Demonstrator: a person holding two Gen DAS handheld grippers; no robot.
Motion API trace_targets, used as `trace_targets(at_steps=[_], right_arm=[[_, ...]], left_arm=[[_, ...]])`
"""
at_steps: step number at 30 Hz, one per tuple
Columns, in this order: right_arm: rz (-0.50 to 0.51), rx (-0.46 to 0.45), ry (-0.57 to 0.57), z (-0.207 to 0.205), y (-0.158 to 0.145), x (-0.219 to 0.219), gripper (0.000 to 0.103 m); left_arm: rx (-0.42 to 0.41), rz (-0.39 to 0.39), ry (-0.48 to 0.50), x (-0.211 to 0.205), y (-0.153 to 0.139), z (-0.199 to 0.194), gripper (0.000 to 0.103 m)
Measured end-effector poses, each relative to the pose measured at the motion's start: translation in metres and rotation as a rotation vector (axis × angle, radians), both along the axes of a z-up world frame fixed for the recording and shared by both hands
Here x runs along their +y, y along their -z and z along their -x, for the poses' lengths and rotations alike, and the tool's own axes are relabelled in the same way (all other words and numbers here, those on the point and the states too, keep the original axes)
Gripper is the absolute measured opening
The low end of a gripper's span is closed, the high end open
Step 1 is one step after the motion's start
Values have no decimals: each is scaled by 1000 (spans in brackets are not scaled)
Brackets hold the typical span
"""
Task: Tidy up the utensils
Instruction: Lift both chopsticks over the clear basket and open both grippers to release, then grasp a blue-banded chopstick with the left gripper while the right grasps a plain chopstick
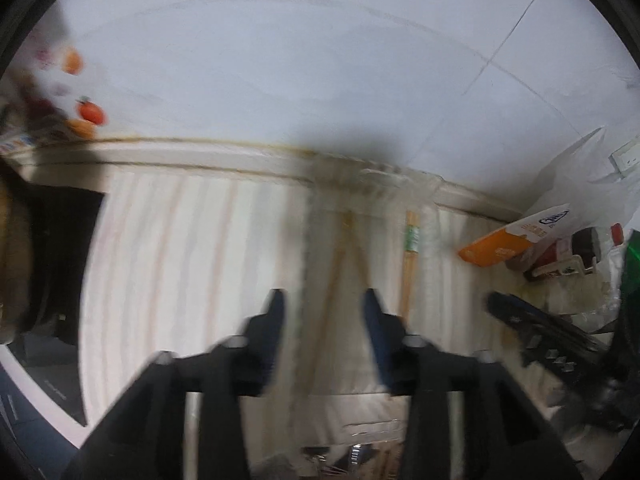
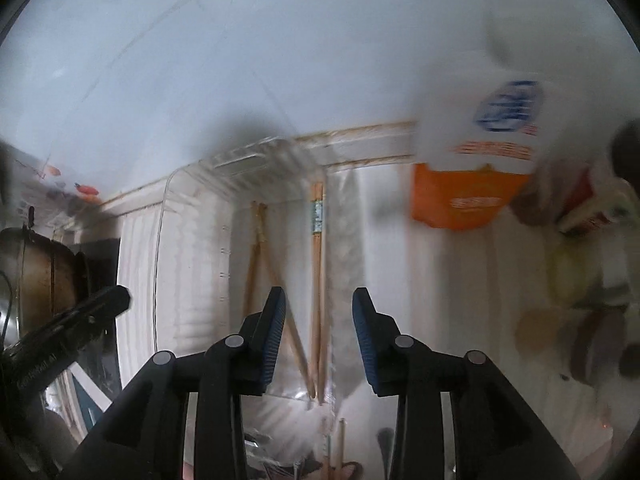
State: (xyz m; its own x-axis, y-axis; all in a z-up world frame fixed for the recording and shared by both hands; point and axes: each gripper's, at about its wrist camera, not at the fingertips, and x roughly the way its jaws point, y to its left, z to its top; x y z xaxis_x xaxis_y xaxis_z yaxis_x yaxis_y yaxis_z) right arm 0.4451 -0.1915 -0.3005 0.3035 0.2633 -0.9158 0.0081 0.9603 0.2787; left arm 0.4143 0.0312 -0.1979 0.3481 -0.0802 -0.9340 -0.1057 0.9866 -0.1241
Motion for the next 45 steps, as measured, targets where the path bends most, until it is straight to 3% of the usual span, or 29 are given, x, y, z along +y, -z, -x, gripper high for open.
trace_targets(at_steps=[2, 5, 9, 15, 19, 23, 26, 27, 28, 31, 36, 42, 43, 45], right_arm=[[20, -40, 20, 22, -12, -11, 37], [28, -68, 43, 58, -18, -27, 37], [31, -31, 49, 108, 0, -38, 37], [-16, 148, 9, 175, 88, -23, 37], [-5, 220, -10, 192, 133, -7, 37], [21, 224, -36, 193, 148, 1, 35], [85, 210, -79, 189, 152, 10, 23], [98, 190, -85, 189, 151, 12, 14], [108, 209, -97, 189, 153, 15, 6], [184, 181, -134, 192, 148, 27, 6], [206, 211, -78, 206, 141, 10, 6], [200, 236, 17, 214, 131, -46, 6], [196, 241, 37, 215, 129, -55, 6], [187, 247, 71, 217, 125, -72, 6]], left_arm=[[-48, -51, -14, 6, -7, 16, 74], [-126, -110, -43, 15, -15, 46, 103], [-117, -159, -42, 23, -4, 76, 103], [-6, -295, -51, 32, 57, 132, 103], [94, -344, -66, 43, 102, 154, 103], [134, -359, -85, 54, 117, 169, 103], [128, -359, -93, 59, 117, 177, 103], [125, -360, -98, 60, 117, 178, 103], [122, -356, -101, 60, 115, 178, 103], [119, -342, -103, 59, 114, 183, 103], [110, -286, -65, 37, 105, 184, 103], [150, -125, 125, -44, 105, 181, 101], [167, -85, 160, -59, 109, 180, 100], [202, -46, 221, -85, 119, 177, 84]])
